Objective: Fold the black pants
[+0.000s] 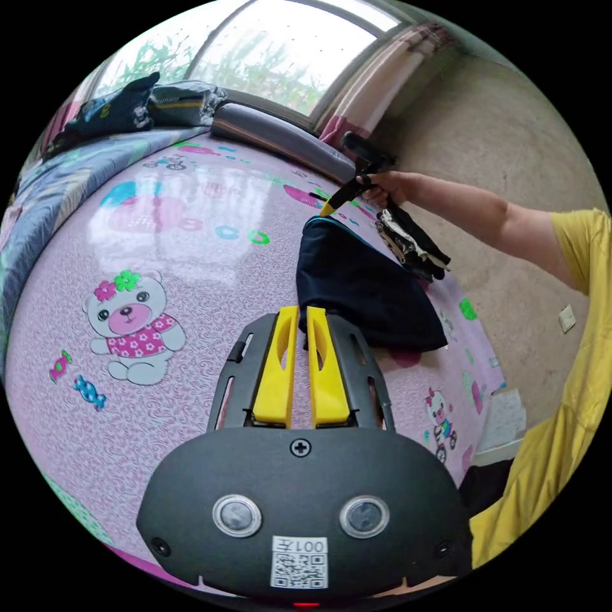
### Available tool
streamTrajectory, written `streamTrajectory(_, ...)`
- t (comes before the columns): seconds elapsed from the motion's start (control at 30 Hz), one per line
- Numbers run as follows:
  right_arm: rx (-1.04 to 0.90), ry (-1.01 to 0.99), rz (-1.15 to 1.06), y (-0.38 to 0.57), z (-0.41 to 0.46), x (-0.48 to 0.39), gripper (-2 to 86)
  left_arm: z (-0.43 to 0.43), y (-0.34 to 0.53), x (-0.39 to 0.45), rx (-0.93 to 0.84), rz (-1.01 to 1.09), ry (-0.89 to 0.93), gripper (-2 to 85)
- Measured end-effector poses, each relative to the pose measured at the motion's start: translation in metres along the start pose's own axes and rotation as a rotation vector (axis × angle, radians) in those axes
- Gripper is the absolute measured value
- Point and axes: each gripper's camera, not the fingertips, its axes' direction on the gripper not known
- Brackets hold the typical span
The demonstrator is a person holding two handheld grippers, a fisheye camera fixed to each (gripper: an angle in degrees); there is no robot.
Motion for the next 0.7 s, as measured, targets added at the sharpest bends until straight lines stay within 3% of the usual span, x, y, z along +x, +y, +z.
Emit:
streamTrajectory(0.27, 0.009, -0.09, 0.102, -0.003, 0.028, 0.049, 0.4, -0.014, -0.027, 0.035, -0.114, 0.261, -0.018, 1.9)
streamTrajectory(0.7, 0.077, -0.07, -0.038, 0.041, 0.017, 0.041, -0.1, -0.03, -0.057, 0.084, -0.23, 0.614, -0.027, 0.4)
